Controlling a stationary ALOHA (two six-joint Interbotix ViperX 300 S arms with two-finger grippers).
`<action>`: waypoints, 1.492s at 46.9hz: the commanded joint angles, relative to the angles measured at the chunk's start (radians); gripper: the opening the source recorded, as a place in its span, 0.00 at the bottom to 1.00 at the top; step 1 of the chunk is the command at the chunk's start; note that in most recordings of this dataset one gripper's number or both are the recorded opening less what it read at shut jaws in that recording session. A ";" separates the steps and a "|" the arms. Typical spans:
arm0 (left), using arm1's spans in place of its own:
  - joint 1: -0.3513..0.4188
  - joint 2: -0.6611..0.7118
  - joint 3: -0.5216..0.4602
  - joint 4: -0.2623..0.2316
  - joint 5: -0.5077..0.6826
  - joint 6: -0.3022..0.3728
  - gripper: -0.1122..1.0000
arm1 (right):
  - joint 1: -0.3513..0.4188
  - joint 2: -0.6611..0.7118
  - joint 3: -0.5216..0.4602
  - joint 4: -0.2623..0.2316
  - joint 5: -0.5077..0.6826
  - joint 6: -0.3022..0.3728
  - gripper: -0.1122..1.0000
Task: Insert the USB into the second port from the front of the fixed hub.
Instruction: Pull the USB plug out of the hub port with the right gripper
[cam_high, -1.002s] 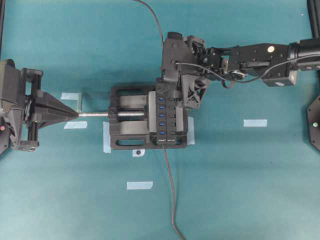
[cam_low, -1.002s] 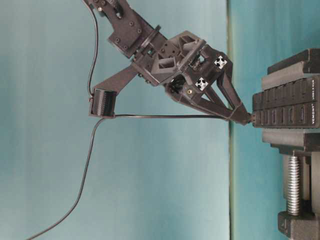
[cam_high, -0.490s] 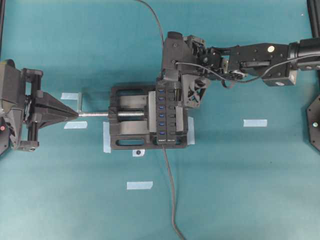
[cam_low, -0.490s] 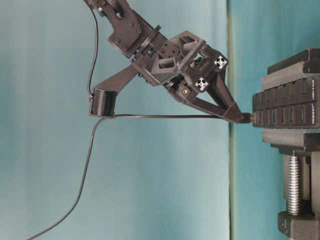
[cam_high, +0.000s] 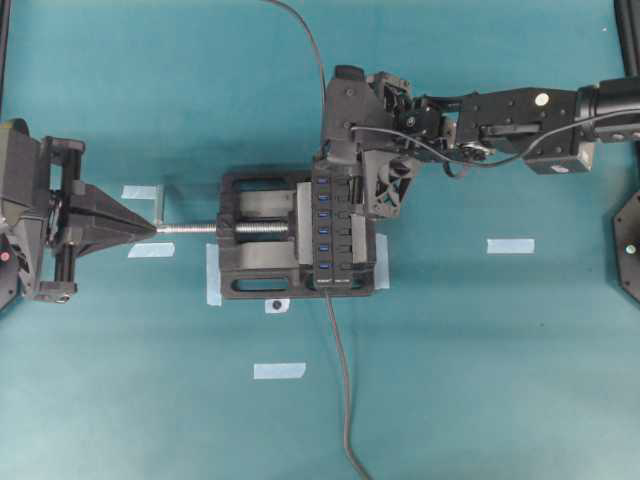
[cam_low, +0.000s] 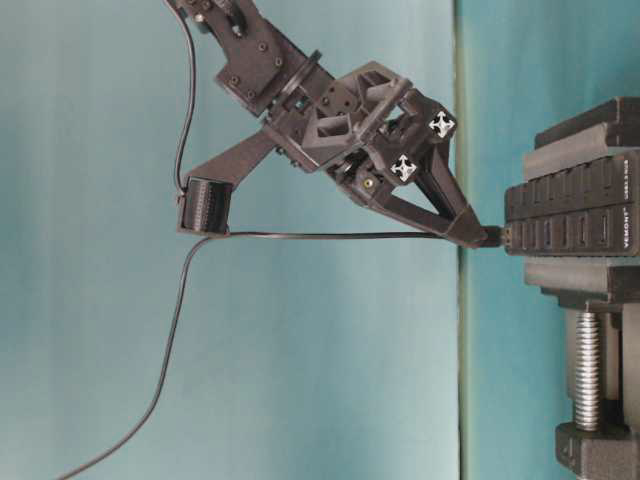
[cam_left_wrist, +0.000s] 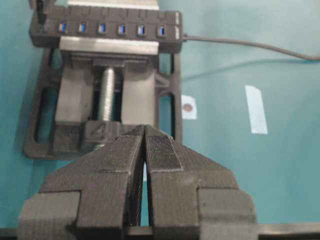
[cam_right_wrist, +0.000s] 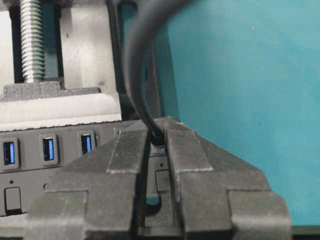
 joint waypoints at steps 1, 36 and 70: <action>0.002 0.000 -0.011 0.002 -0.005 -0.002 0.12 | 0.008 -0.023 -0.026 0.005 -0.008 -0.003 0.18; 0.002 0.000 -0.011 0.002 -0.005 -0.002 0.12 | 0.031 -0.132 -0.058 0.014 0.077 0.002 0.18; 0.003 -0.002 -0.011 0.002 -0.005 -0.002 0.12 | 0.118 -0.219 -0.041 0.052 0.149 0.071 0.18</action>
